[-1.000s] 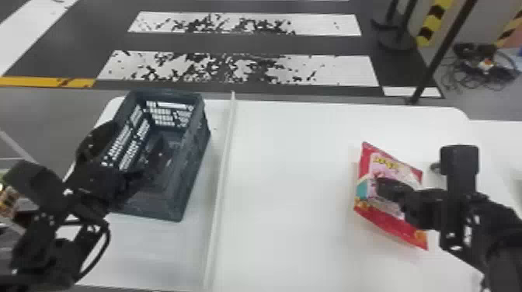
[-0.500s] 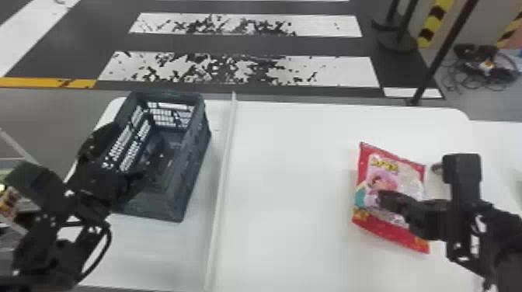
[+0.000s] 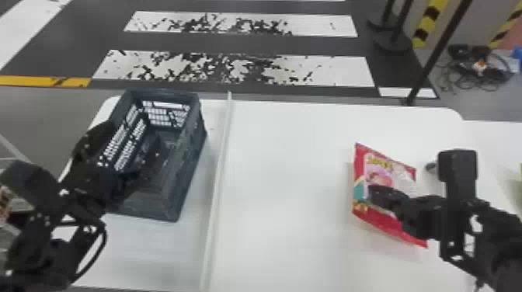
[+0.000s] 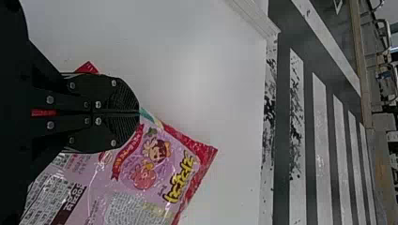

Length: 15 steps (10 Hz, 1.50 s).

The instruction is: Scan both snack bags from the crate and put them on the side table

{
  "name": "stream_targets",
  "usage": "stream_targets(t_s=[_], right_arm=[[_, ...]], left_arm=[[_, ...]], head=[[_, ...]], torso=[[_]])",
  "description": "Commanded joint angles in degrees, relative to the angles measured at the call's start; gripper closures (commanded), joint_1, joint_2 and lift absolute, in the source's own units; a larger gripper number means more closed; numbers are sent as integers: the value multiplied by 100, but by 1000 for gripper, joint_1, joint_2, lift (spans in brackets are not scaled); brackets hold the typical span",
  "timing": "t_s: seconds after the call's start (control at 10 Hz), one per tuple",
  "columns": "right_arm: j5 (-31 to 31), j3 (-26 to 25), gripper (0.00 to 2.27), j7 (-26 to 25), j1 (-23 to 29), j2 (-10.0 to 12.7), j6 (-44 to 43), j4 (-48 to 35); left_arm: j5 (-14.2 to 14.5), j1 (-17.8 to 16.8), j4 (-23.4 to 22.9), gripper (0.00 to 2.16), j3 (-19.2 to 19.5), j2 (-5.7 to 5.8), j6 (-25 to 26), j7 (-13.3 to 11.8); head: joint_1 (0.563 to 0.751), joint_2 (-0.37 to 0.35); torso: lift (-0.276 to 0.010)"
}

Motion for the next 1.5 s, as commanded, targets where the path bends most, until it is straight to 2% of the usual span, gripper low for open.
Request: stream_targets(t_s=[0.0,0.2,0.4,1.4], right_arm=[[20,340,2256,-1,23,16,56,-213],[328,823,2256,-1,-109,16,179,-19],[512,999,2256,-9,-259,8,197,394],[697,929,2256,-27,-250,-10,302,491]], left_arm=[[0,-1,1,90,0,-9,0,-3],[0,16,1,90,0,-9,0,-3],[9,16,1,90,0,9,0,-3],[35,-10,-8,90,0,53,0,-3]], head=[[695,44],[695,89],[695,127],[695,113]], torso=[[-87],[-87],[-87],[-87]])
